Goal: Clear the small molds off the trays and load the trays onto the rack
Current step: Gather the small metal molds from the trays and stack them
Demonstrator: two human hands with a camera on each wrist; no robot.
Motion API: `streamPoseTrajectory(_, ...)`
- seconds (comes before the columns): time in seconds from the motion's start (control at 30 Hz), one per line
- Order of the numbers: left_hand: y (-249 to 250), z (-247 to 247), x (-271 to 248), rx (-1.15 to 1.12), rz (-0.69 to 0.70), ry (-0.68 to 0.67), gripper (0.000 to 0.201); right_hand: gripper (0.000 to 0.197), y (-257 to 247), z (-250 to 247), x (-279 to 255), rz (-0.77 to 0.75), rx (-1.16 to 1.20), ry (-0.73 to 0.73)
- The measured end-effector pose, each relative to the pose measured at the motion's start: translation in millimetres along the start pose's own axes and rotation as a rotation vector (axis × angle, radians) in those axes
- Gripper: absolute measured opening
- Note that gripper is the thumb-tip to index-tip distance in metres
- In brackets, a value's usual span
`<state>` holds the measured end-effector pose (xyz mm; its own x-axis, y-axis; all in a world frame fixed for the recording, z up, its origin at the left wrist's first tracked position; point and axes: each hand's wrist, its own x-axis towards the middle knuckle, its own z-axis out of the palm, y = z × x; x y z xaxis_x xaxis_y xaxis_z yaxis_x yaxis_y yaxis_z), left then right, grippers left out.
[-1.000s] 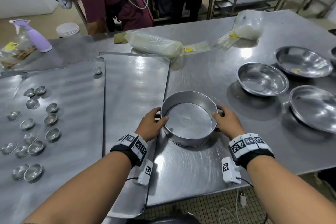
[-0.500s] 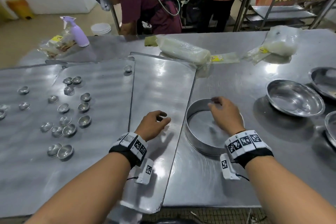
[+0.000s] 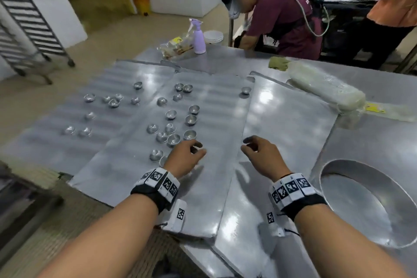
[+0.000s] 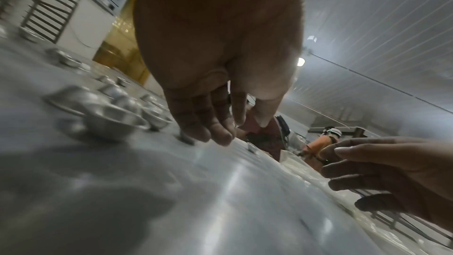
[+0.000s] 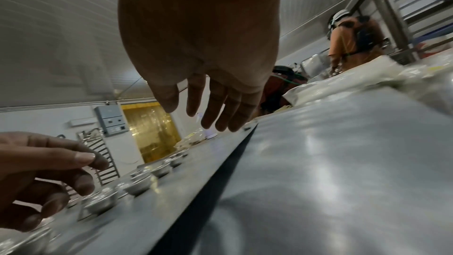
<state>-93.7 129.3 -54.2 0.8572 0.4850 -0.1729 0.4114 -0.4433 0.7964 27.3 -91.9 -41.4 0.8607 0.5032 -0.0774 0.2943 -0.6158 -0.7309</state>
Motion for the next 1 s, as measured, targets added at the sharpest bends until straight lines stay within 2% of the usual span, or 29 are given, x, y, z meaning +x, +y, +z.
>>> streamPoseTrajectory(0.17,-43,-60,-1,0.116,-0.066,0.127,0.024,0.03,-46,59,17,-0.042,0.018,-0.091)
streamPoseTrajectory(0.27,-67,-90,1,0.15,-0.086,0.141,0.024,0.032,-69,92,21,-0.05,0.022,-0.146)
streamPoseTrajectory(0.4,-92,-113,9,0.257,-0.073,0.036,0.034,0.04,-90,127,21,-0.034,0.029,-0.239)
streamPoseTrajectory(0.6,-111,-124,27,0.466,0.096,-0.194,0.055,0.065,-111,162,20,-0.081,-0.039,-0.354)
streamPoseTrajectory(0.7,-114,-125,36,0.509,0.171,-0.262,0.057,0.072,-115,175,23,-0.095,-0.115,-0.351)
streamPoseTrajectory(0.77,-115,-125,41,0.511,0.195,-0.283,0.055,0.068,-118,181,24,-0.111,-0.171,-0.332)
streamPoseTrajectory(1.0,-113,-125,52,0.503,0.288,-0.267,0.037,0.058,-111,179,17,-0.017,-0.184,-0.169)
